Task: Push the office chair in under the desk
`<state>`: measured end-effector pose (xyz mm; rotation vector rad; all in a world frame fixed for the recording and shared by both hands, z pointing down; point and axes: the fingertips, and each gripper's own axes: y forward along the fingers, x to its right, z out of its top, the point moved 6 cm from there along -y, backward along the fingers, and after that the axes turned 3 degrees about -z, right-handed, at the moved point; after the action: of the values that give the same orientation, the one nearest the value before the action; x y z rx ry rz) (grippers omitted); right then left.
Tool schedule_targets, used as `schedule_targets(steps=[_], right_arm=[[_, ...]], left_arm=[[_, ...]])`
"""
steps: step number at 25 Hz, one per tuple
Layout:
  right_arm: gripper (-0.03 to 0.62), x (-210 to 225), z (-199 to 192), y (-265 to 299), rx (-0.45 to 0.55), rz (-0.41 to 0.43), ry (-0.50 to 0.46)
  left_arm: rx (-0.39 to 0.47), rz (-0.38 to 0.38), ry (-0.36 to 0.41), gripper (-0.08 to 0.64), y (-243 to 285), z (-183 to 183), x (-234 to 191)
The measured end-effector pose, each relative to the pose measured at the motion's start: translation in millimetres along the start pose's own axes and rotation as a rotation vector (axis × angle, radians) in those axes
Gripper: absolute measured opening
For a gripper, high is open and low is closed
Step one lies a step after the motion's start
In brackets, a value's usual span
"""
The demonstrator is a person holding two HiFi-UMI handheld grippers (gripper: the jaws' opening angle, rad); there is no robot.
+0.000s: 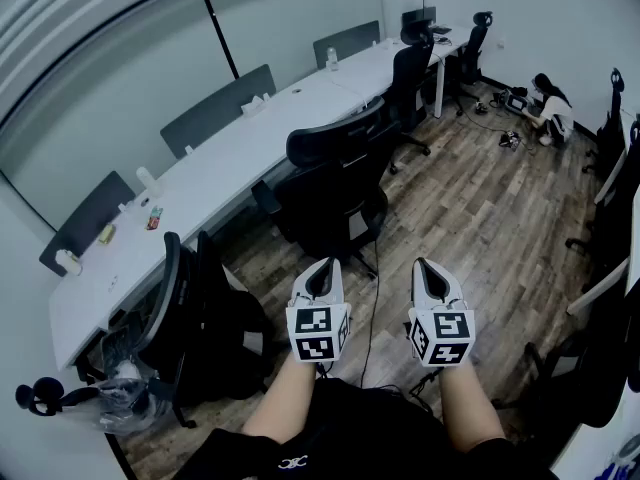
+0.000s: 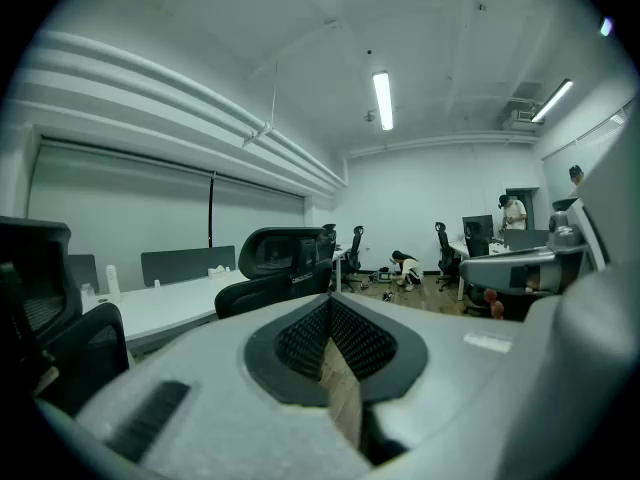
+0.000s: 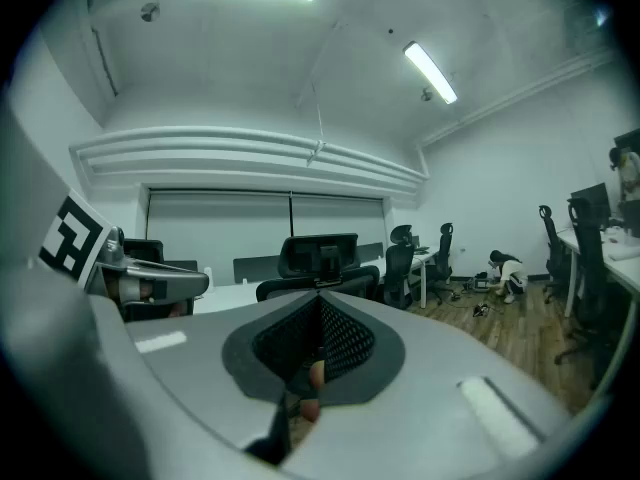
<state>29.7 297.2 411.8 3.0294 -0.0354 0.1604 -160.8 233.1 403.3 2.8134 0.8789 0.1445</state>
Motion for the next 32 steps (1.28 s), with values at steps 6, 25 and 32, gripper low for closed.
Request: schedule_targets(steps=[6,25,32], right_arm=[[0.003,5,0,11,-0.008,0.004,-0.002],[0.006,34,5,99,-0.003,0.071,0.000],[0.008,79,11,191,-0.041,0.102,-0.086]], left_arm=[[0.002,0.007,-0.003,0.008,10,1,-3],[-0.035,0.117,0.035,0.067,83,-16,-75],[-0.063,0.210,0.089,0.129,167,-15,-117]])
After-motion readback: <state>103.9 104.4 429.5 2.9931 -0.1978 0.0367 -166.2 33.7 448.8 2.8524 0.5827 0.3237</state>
